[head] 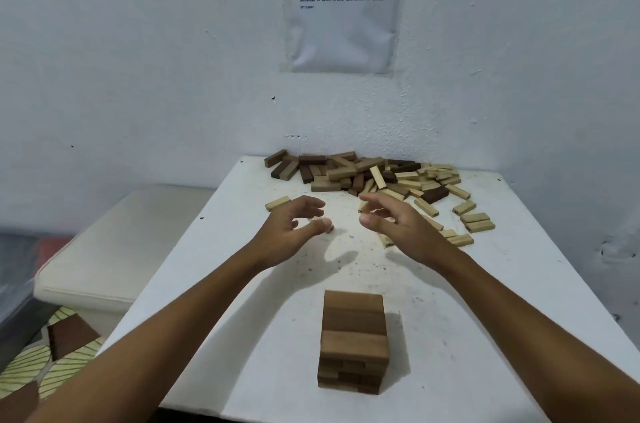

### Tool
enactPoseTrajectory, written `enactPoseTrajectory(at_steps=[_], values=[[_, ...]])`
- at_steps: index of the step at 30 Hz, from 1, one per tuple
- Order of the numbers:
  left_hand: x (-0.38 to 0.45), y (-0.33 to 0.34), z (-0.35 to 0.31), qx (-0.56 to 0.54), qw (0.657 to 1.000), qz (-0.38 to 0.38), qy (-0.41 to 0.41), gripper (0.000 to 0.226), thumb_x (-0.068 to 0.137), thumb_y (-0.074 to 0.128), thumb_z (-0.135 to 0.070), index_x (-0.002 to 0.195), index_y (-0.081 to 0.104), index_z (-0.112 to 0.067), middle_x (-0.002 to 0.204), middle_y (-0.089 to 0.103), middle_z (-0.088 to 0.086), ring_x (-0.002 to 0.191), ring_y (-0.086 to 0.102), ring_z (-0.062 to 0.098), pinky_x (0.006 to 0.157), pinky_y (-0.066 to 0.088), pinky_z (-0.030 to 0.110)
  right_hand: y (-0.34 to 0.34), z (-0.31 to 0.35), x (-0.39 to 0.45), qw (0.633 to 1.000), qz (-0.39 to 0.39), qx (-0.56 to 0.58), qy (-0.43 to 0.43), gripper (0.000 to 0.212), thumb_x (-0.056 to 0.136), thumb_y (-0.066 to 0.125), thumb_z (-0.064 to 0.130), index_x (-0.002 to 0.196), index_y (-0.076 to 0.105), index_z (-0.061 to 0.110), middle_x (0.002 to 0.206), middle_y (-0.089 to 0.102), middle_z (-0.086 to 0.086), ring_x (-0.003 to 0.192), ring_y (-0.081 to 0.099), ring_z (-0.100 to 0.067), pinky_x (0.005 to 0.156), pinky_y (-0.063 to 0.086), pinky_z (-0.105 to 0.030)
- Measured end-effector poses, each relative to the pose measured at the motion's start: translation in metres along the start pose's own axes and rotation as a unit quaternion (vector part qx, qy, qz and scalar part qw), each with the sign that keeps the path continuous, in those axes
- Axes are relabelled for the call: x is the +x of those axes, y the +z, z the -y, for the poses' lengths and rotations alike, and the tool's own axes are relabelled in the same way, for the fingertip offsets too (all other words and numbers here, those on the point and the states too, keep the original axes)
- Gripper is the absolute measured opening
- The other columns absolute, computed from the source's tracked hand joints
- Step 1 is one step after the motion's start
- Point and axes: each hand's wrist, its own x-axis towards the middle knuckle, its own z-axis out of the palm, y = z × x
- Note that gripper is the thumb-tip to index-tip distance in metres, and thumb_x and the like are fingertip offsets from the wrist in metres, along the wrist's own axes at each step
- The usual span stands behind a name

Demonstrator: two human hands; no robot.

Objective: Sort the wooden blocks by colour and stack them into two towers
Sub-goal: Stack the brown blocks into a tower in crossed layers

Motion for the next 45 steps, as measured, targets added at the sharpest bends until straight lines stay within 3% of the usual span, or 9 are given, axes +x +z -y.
enactPoseTrajectory(at_steps=[5,9,11,13,18,25,32,37,45], values=[[0.055,-0.001,0.025,0.051,0.998,-0.026,0.008,0.033,0.085,0.073,-0.034,0.114,0.062,-0.022,0.112,0.067,-0.007,0.112,0.058,0.004,0.089,0.041,0.021,-0.004,-0.018,0.057,1.0,-0.023,-0.016,0.005,0.046,0.087,0.07,0.036,0.131,0.057,0.027,0.114,0.06,0.005,0.105,0.059,-0.015,0.083,0.055,-0.03],[0.092,-0.001,0.042,0.114,0.991,-0.054,0.04,0.034,0.086,0.073,-0.026,0.117,0.062,-0.016,0.114,0.065,-0.005,0.108,0.057,0.007,0.083,0.037,0.006,-0.002,-0.034,0.099,0.996,-0.063,-0.056,-0.003,0.046,0.088,0.071,0.022,0.131,0.057,0.02,0.113,0.058,0.001,0.089,0.055,-0.004,0.06,0.043,-0.004],[0.108,0.0,0.047,0.141,0.987,-0.063,0.053,0.038,0.086,0.072,-0.022,0.121,0.062,-0.013,0.117,0.064,-0.002,0.108,0.055,0.007,0.085,0.038,0.012,0.001,-0.044,0.118,0.986,-0.089,-0.136,-0.024,0.048,0.086,0.071,0.024,0.132,0.057,0.02,0.12,0.058,0.001,0.101,0.056,-0.008,0.075,0.046,-0.011],[0.122,0.003,0.052,0.164,0.982,-0.062,0.065,0.043,0.086,0.071,-0.019,0.127,0.059,-0.012,0.122,0.063,0.0,0.113,0.055,0.011,0.09,0.04,0.021,0.005,-0.053,0.134,0.97,-0.102,-0.216,-0.034,0.054,0.084,0.07,0.027,0.135,0.053,0.021,0.128,0.056,-0.001,0.12,0.05,-0.017,0.094,0.047,-0.033],[0.151,0.015,0.063,0.215,0.971,-0.049,0.094,0.047,0.089,0.066,-0.022,0.135,0.056,-0.018,0.136,0.057,0.005,0.13,0.045,0.019,0.106,0.04,0.033,0.017,-0.061,0.154,0.943,-0.098,-0.318,-0.012,0.073,0.082,0.07,0.037,0.147,0.036,0.031,0.133,0.051,-0.005,0.126,0.041,-0.026,0.1,0.041,-0.041],[0.168,0.028,0.067,0.239,0.958,-0.113,0.109,0.026,0.085,0.069,-0.013,0.111,0.073,-0.011,0.106,0.073,0.007,0.102,0.062,0.024,0.088,0.05,0.037,0.028,-0.067,0.166,0.904,-0.132,-0.407,-0.005,0.066,0.085,0.063,0.051,0.142,0.044,0.023,0.133,0.054,-0.005,0.123,0.042,-0.027,0.096,0.042,-0.04],[0.159,0.019,0.063,0.22,0.961,-0.148,0.084,0.015,0.085,0.07,-0.011,0.099,0.076,-0.009,0.095,0.073,0.007,0.083,0.06,0.014,0.074,0.046,0.025,0.031,-0.061,0.162,0.89,-0.144,-0.431,-0.031,0.03,0.09,0.059,0.028,0.114,0.064,0.012,0.123,0.061,-0.007,0.114,0.049,-0.029,0.087,0.043,-0.038],[0.137,0.006,0.066,0.209,0.961,-0.166,0.077,0.013,0.081,0.073,-0.009,0.093,0.077,-0.011,0.084,0.072,0.0,0.078,0.062,0.013,0.074,0.052,0.03,0.033,-0.064,0.149,0.879,-0.149,-0.449,-0.056,0.016,0.084,0.06,0.014,0.092,0.072,0.008,0.101,0.068,-0.01,0.094,0.057,-0.032,0.074,0.044,-0.038],[0.11,-0.001,0.067,0.209,0.96,-0.177,0.067,0.014,0.078,0.076,-0.008,0.091,0.078,-0.012,0.081,0.072,-0.003,0.074,0.061,0.009,0.074,0.048,0.022,0.034,-0.051,0.147,0.895,-0.166,-0.409,-0.069,0.01,0.085,0.067,0.025,0.085,0.068,0.015,0.086,0.061,-0.005,0.079,0.058,-0.026,0.064,0.037,-0.031]])
